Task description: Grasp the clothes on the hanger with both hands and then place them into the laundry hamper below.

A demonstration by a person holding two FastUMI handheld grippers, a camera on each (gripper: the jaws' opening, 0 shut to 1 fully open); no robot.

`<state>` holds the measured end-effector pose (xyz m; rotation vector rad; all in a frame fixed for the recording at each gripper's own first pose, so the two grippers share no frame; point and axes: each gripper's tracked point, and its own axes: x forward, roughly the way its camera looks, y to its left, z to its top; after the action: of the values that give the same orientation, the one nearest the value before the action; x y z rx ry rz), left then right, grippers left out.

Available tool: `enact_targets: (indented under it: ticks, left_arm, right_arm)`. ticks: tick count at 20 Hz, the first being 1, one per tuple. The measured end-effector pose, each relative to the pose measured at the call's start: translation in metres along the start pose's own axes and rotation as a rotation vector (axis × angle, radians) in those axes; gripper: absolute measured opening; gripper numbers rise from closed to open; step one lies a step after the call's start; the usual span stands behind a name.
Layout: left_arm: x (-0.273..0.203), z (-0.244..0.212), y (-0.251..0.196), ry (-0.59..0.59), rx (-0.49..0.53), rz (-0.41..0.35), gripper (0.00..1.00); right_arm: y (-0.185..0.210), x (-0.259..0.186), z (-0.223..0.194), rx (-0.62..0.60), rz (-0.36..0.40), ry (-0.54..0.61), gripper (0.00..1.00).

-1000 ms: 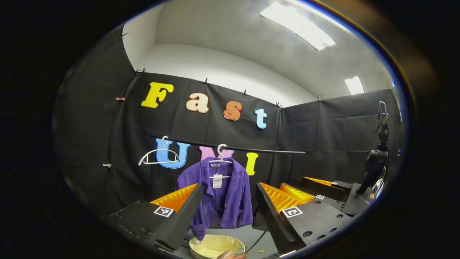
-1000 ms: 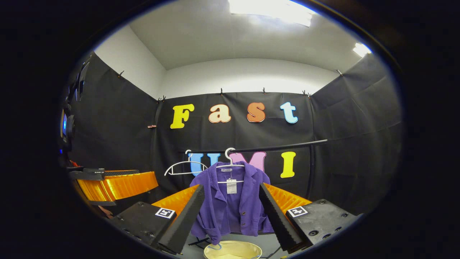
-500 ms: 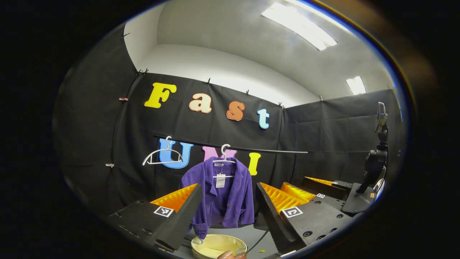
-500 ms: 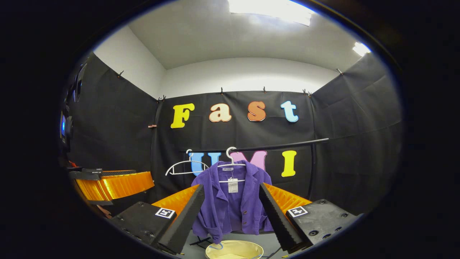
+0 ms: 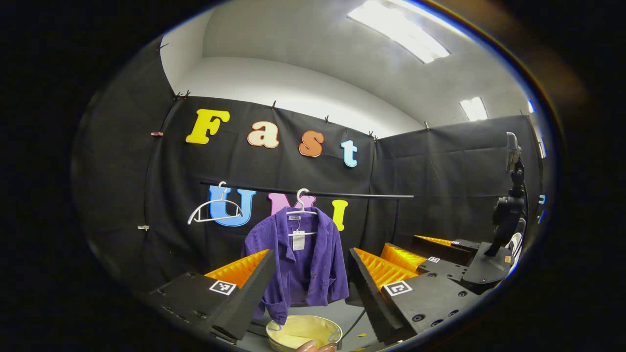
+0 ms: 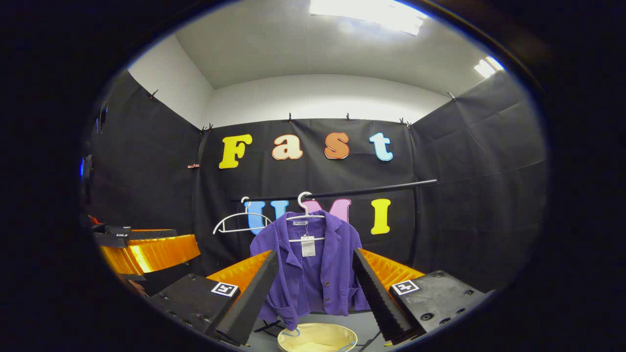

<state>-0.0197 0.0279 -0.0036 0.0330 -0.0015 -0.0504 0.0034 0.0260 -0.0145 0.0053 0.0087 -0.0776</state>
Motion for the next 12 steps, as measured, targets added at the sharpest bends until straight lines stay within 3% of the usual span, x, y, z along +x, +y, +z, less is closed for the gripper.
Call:
enact_targets:
  ticks: [7,12]
  left_arm:
    - [0.015,-0.001,0.015,-0.001,-0.023,0.000,0.93]
    - [0.064,-0.015,0.019,0.006,-0.004,0.019,0.93]
  right_arm:
    - [0.008,0.021,-0.004,-0.018,0.008,-0.007,0.97]
    - [-0.008,0.073,-0.022,-0.001,0.020,-0.002,0.97]
